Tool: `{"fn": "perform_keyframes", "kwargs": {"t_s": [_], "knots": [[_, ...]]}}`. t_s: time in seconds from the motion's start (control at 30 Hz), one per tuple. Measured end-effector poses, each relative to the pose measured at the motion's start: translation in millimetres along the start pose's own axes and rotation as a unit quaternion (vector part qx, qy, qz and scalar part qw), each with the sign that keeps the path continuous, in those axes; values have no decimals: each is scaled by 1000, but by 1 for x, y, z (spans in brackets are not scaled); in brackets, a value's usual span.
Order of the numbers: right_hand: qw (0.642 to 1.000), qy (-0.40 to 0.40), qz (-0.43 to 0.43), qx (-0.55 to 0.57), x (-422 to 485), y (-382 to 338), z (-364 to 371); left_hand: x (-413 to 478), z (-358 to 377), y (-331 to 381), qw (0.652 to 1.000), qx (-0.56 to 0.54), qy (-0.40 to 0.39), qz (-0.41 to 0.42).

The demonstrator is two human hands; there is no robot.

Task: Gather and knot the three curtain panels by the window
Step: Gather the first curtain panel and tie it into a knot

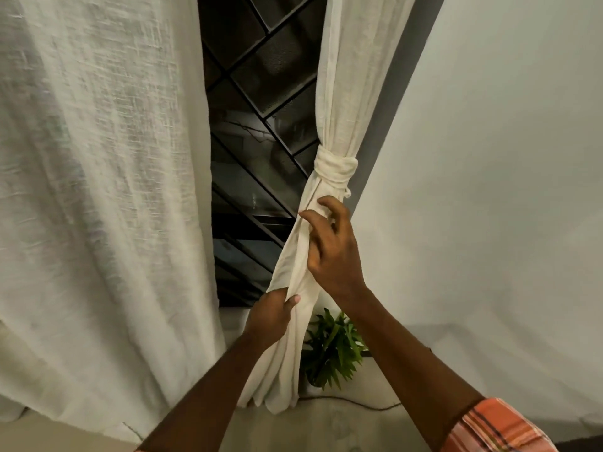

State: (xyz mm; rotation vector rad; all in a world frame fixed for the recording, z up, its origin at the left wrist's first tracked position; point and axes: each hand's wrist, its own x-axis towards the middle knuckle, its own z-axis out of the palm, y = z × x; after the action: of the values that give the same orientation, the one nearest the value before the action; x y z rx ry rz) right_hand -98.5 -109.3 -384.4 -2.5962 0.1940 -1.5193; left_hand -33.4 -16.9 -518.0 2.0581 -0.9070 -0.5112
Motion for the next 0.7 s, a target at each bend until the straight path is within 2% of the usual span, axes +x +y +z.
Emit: {"fn": "perform_keyframes", "kwargs": {"t_s": [0.13, 0.23, 0.33, 0.4, 0.5, 0.6, 0.7], "knots": [[986, 137, 23, 91, -19, 7, 12, 2, 21, -15, 986, -76, 76, 127], [974, 182, 46, 127, -41, 19, 30, 4, 29, -16, 957, -90, 167, 222], [972, 131, 135, 143, -53, 23, 44, 12, 28, -12, 922, -95, 232, 296], [970, 91, 163, 153, -65, 19, 51, 17, 26, -12, 895, -122, 269, 335], [968, 72, 179, 160, -76, 11, 65, 27, 19, -16, 866, -112, 313, 375], [968, 69, 169, 173, -89, 5, 77, 29, 14, -29, 855, -83, 332, 390], [974, 85, 155, 140, -99, 4, 82, 26, 2, -42, 845, -89, 359, 386]]}}
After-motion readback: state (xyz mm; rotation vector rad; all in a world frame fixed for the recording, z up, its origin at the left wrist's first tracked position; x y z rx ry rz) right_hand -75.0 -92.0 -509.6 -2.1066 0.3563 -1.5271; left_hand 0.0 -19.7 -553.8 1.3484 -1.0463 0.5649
